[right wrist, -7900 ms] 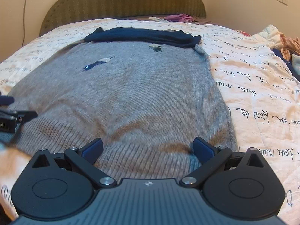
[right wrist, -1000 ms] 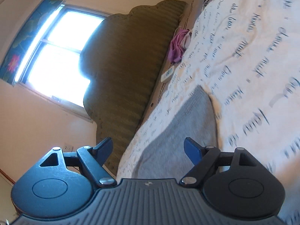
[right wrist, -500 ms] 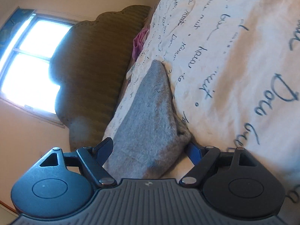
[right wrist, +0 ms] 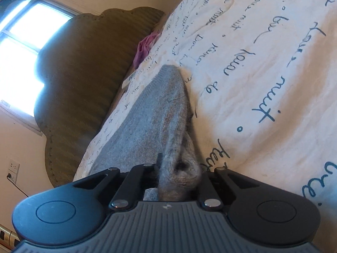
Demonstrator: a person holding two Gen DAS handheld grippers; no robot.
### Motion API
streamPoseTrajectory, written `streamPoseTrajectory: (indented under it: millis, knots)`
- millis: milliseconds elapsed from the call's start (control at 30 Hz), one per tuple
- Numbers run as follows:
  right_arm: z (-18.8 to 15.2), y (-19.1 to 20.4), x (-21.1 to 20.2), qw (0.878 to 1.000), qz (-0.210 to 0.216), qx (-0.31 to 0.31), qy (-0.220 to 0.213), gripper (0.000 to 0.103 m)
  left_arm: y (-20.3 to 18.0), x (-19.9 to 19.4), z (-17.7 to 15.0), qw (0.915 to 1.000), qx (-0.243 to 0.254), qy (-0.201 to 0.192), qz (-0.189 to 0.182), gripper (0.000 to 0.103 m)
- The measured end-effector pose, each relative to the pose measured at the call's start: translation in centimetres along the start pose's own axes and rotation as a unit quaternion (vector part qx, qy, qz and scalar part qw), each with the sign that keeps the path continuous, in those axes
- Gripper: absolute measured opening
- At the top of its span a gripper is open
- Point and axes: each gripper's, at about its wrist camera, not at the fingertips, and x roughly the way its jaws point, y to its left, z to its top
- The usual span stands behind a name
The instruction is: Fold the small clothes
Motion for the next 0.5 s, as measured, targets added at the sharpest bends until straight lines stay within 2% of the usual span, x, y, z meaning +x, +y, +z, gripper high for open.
streamPoseTrajectory:
  millis: [167, 300, 400, 500]
  knots:
    - [0.6, 2.0, -2.4, 0.999, 0.046, -0.008, -0.024, 0.004, -2.8, -3.0, 0.8, 0.9982, 0.039, -0.005, -0.046, 0.003]
    - [0.8, 3.6, -5.0, 0.996, 0.08, -0.019, -0.028, 0.004, -4.8, -7.1, 0.5, 0.9934, 0.079, -0.009, -0.083, 0.003]
    - [0.3, 3.9, -8.0, 0.995, 0.098, -0.029, -0.019, 0.004, -4.6, -10.9, -0.9, 0.9902, 0.102, -0.01, -0.095, 0.003]
    - [-1.1, 2.8, -11.8, 0.994, 0.105, -0.02, 0.004, 0.004, -2.9, -14.5, -3.3, 0.9905, 0.106, 0.007, -0.088, 0.003]
